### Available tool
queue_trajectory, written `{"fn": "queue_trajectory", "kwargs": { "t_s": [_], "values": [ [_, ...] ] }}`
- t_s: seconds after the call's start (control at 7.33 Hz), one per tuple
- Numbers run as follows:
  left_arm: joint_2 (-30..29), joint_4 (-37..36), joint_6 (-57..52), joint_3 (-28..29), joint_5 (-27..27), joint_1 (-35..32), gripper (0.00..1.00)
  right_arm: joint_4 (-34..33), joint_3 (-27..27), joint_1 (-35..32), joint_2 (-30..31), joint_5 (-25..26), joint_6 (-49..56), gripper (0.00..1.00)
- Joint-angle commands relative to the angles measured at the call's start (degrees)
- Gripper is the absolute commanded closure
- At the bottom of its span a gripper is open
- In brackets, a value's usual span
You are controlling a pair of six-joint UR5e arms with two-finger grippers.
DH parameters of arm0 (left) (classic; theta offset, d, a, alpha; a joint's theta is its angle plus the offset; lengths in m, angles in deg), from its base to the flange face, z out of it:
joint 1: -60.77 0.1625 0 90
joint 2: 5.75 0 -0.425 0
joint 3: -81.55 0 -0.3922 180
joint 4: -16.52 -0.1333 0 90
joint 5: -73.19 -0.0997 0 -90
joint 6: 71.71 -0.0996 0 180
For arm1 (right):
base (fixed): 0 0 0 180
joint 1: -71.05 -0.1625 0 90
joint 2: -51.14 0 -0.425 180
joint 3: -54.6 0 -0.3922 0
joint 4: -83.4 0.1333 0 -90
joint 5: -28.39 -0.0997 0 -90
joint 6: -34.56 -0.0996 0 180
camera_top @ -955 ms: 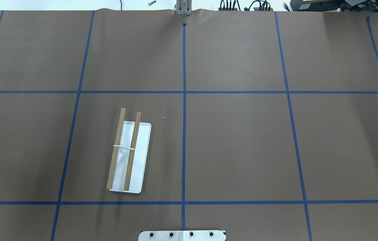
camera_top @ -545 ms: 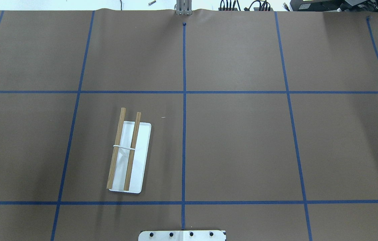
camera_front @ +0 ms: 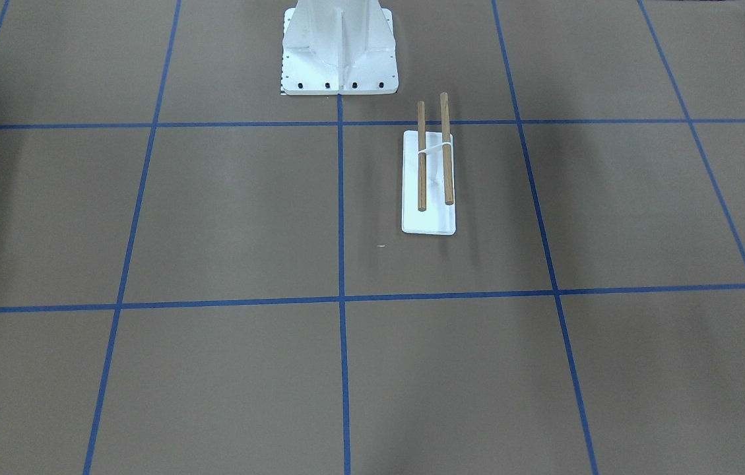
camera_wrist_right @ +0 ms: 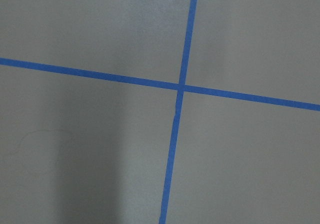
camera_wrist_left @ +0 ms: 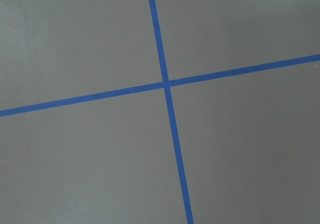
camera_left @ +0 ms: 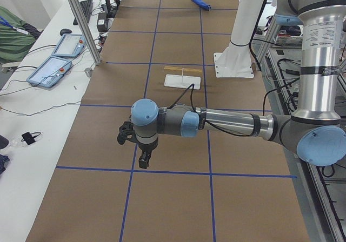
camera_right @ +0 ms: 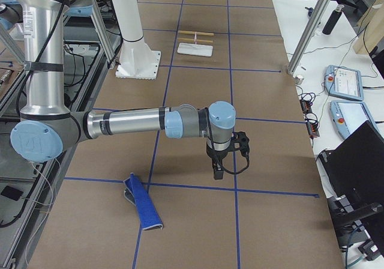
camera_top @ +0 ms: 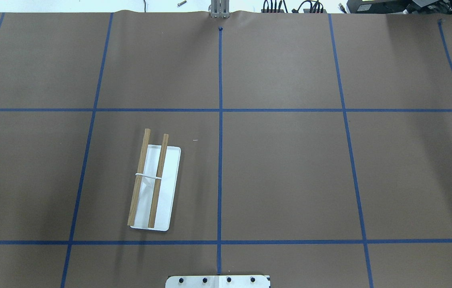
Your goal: Hang towel on rack
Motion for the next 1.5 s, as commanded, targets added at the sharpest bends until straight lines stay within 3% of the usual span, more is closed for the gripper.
{"fn": "queue_trajectory", "kwargs": {
  "t_s": [0.0, 0.14, 0.27, 0.55, 0.82, 0.95, 1.23, 1.36],
  "values": [
    [-0.69, 2.23, 0.10, -0.09, -0.03, 0.00, 0.02, 0.04, -0.03, 0.45, -1.03, 0.31, -0.79, 0.00],
    [-0.78, 4.94, 0.10, 0.43, -0.03, 0.17, 0.02, 0.04, -0.04, 0.54, -1.21, -1.17, -0.71, 0.00],
    [-1.04, 5.92, 0.19, 0.79, 0.05, 0.61, 0.02, 0.30, 1.09, 0.54, 3.92, -3.36, 1.98, 0.00],
    [-0.43, 6.02, 0.19, 0.79, 0.14, 0.62, 0.02, 0.13, 1.28, 0.72, 9.21, -3.12, 6.50, 0.00],
    [-0.43, 6.11, 0.19, 0.62, 0.14, 0.70, 0.02, 0.21, 1.02, 0.72, 16.07, -2.42, -0.85, 0.00],
    [-0.43, 6.02, 0.19, 0.70, 0.14, 0.70, 0.02, 0.22, 0.84, 0.72, 18.27, 0.28, -1.59, 0.00],
    [-0.43, 7.06, 0.19, 0.44, 0.23, 0.70, 0.02, 0.21, -0.21, 0.72, 19.17, 0.84, -11.53, 0.05],
    [-0.43, 7.42, 0.19, 0.18, 0.23, 0.70, 0.02, 5.00, -2.65, 0.72, 19.17, 0.84, -17.70, 0.05]
  ]
}}
